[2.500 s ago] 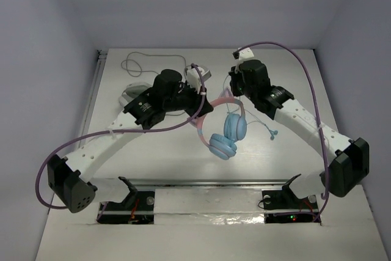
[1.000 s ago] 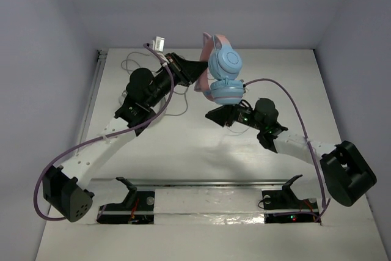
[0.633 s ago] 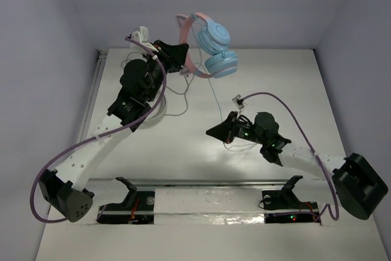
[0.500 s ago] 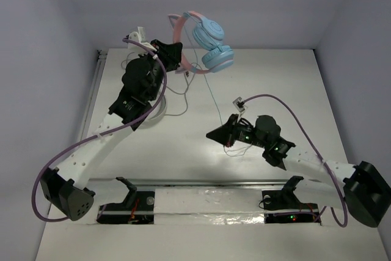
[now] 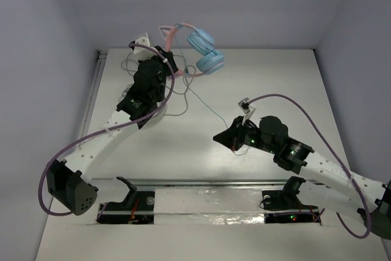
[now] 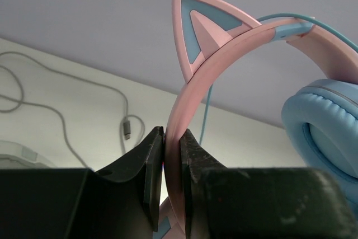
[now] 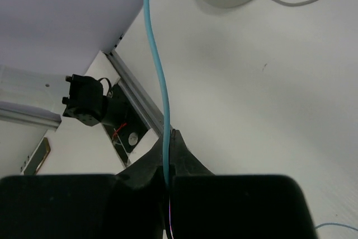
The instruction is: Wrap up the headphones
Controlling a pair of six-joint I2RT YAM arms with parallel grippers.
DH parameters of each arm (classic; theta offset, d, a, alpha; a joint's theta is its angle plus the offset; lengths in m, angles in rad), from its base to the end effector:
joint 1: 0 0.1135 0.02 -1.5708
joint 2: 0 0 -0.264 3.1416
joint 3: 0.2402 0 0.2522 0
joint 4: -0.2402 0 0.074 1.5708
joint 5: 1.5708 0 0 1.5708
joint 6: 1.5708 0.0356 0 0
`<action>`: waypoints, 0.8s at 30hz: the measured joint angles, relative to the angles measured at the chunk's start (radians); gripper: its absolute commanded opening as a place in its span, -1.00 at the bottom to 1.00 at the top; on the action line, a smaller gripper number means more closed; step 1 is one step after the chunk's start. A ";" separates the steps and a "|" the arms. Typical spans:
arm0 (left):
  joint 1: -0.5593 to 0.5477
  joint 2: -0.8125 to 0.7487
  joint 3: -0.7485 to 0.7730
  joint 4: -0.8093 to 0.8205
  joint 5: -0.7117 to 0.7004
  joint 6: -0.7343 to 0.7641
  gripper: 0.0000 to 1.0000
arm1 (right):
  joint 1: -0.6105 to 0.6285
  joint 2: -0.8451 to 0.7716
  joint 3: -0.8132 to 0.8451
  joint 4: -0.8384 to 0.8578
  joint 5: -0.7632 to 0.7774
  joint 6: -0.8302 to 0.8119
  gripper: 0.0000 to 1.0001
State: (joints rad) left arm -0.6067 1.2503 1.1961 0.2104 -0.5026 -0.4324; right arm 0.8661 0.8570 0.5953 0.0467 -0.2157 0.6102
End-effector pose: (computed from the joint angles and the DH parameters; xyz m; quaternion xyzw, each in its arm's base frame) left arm 0.2469 -0.1505 0.4271 -0.1335 0.6434 -0.2253 0.7193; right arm 0.1274 0.1615 0.2844 -0.1658 0.7594 0.4816 0.4048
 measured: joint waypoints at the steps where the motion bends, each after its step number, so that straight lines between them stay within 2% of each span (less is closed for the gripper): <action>1: 0.000 0.003 -0.006 -0.002 -0.010 0.005 -1.00 | 0.006 -0.008 0.019 -0.030 0.009 -0.004 -1.00; 9: -0.018 0.019 -0.096 -0.025 -0.122 0.063 -1.00 | 0.047 -0.044 0.157 -0.235 0.057 -0.027 -1.00; 17: -0.140 0.071 -0.160 -0.041 -0.214 0.142 -1.00 | 0.060 0.007 0.303 -0.396 0.090 -0.079 -1.00; 24: -0.229 0.062 -0.222 -0.121 -0.224 0.164 -1.00 | 0.059 0.071 0.425 -0.498 0.213 -0.164 -1.00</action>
State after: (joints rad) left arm -0.8356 1.3121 0.9745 0.0895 -0.7265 -0.2687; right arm 0.9253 0.9276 1.0199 -0.4515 -0.0025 0.4461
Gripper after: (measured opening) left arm 0.115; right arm 0.010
